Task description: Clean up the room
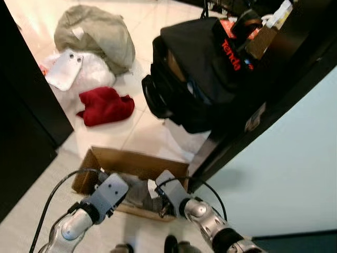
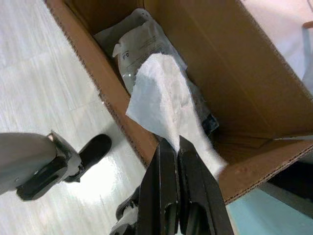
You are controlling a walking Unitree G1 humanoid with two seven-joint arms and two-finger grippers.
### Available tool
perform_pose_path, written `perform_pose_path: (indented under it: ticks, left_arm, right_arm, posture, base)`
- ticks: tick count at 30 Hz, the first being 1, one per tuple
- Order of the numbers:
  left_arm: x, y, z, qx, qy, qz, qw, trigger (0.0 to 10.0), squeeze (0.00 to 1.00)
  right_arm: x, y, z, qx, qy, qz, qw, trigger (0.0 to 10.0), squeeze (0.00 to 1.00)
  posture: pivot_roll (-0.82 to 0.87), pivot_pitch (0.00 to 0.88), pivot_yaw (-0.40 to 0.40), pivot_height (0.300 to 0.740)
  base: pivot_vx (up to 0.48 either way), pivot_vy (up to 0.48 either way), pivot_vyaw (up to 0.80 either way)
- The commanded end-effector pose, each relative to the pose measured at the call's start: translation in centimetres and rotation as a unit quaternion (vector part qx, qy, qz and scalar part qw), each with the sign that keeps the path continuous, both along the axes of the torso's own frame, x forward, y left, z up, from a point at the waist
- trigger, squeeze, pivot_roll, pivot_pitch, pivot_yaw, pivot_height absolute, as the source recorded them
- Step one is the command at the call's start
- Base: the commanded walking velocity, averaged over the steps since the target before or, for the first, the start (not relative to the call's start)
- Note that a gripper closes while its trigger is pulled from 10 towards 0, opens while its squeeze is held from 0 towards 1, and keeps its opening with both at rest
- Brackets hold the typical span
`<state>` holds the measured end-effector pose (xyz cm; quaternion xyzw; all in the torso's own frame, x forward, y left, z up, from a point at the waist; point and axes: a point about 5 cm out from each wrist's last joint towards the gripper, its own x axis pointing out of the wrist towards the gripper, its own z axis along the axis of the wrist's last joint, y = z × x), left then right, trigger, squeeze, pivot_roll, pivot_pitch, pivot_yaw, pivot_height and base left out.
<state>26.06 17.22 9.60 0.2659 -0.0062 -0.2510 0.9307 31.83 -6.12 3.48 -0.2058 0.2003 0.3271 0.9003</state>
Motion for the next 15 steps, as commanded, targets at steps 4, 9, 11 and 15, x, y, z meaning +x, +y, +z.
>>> perform_pose_path:
  ticks: [4, 9, 11, 15]
  left_arm:
    - [-1.5, -0.6, -0.4, -0.004, 0.018, -0.048, 0.999, 10.0, 0.0]
    - [-2.5, -1.0, -0.9, 0.006, 0.045, -0.099, 0.994, 10.0, 0.0]
    - [-2.9, -1.0, -1.1, 0.013, 0.053, -0.113, 0.992, 10.0, 0.0]
    - [-3.2, -0.9, -1.2, 0.019, 0.06, -0.122, 0.991, 10.0, 0.0]
  right_arm:
    - [-0.5, -0.1, -0.8, 0.007, 0.018, -0.003, 1.0, 10.0, 0.0]
    - [-0.3, 0.0, -0.5, 0.015, 0.017, -0.003, 1.0, 10.0, 0.0]
    - [-0.3, 0.1, -0.5, 0.016, 0.016, -0.002, 1.0, 10.0, 0.0]
    - [-0.2, 0.1, -0.4, 0.017, 0.016, 0.0, 1.0, 10.0, 0.0]
  posture:
    - [0.04, 0.449, -0.11, 0.721]
    - [0.05, 0.447, -0.106, 0.721]
    - [0.05, 0.446, -0.103, 0.721]
    - [0.05, 0.444, -0.103, 0.721]
  base:
    - [0.0, 0.0, 0.0]
    - [0.0, 0.0, 0.0]
    - [0.0, 0.0, 0.0]
    - [0.0, 0.0, 0.0]
